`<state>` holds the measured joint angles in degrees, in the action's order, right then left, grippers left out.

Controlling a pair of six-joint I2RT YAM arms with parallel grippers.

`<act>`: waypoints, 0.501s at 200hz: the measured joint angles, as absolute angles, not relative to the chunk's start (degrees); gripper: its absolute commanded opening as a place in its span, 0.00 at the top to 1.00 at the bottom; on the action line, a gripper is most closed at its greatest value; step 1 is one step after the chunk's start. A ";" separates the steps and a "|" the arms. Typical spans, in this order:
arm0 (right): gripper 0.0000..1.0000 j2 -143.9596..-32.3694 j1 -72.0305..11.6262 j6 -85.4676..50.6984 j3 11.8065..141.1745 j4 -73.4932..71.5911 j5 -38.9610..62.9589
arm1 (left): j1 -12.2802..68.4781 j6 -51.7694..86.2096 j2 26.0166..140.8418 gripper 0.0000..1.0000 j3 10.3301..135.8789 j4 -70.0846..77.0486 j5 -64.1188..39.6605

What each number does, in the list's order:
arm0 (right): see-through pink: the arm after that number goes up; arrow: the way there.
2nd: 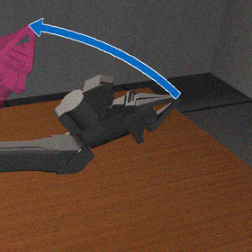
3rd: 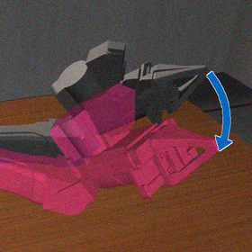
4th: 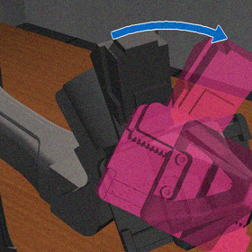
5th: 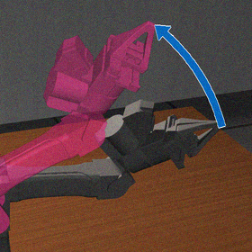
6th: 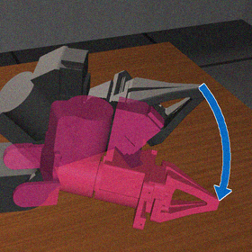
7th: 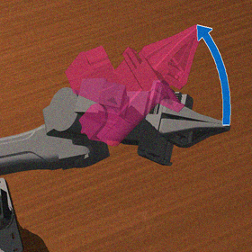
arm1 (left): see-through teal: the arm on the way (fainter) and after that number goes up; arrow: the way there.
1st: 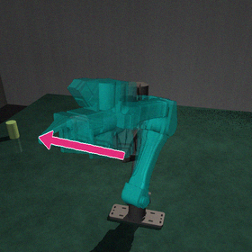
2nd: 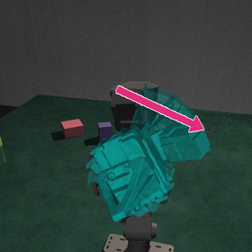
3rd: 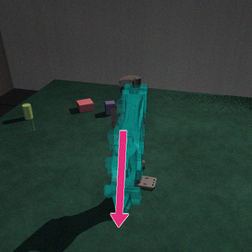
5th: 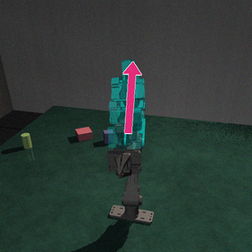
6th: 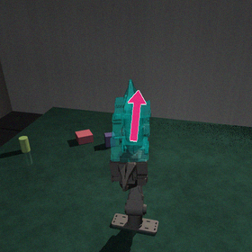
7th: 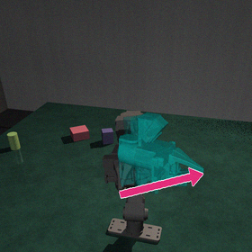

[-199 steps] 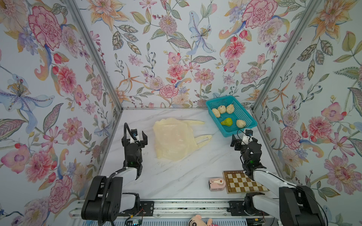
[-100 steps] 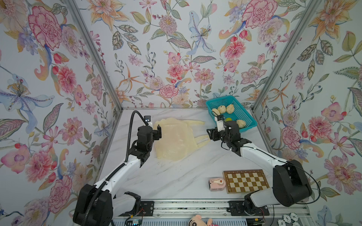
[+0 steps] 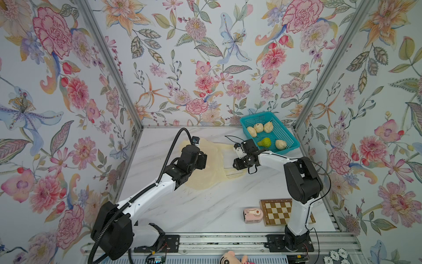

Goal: Place the pears into plastic bags & tie knots
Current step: Pick up the plastic bag at the center of the board.

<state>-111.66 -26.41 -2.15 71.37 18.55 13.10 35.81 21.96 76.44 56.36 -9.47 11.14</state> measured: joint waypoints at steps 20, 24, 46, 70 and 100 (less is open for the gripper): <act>0.59 -109.56 -30.20 -3.49 68.18 19.16 16.38 | 38.33 22.11 79.18 0.32 59.70 -11.99 12.49; 0.59 -108.95 -31.16 -3.86 67.59 19.27 17.32 | 38.92 22.15 79.75 0.33 60.27 -12.34 12.91; 0.59 -106.30 -35.46 -6.59 64.25 18.46 22.59 | 42.04 22.13 82.78 0.36 63.37 -15.07 15.55; 0.59 -101.71 -36.56 -11.20 59.79 16.08 26.55 | 44.97 22.17 87.13 0.36 67.26 -18.83 19.40; 0.58 -93.36 -33.67 -17.26 54.54 12.88 27.22 | 48.90 23.22 93.89 0.25 72.31 -24.86 26.22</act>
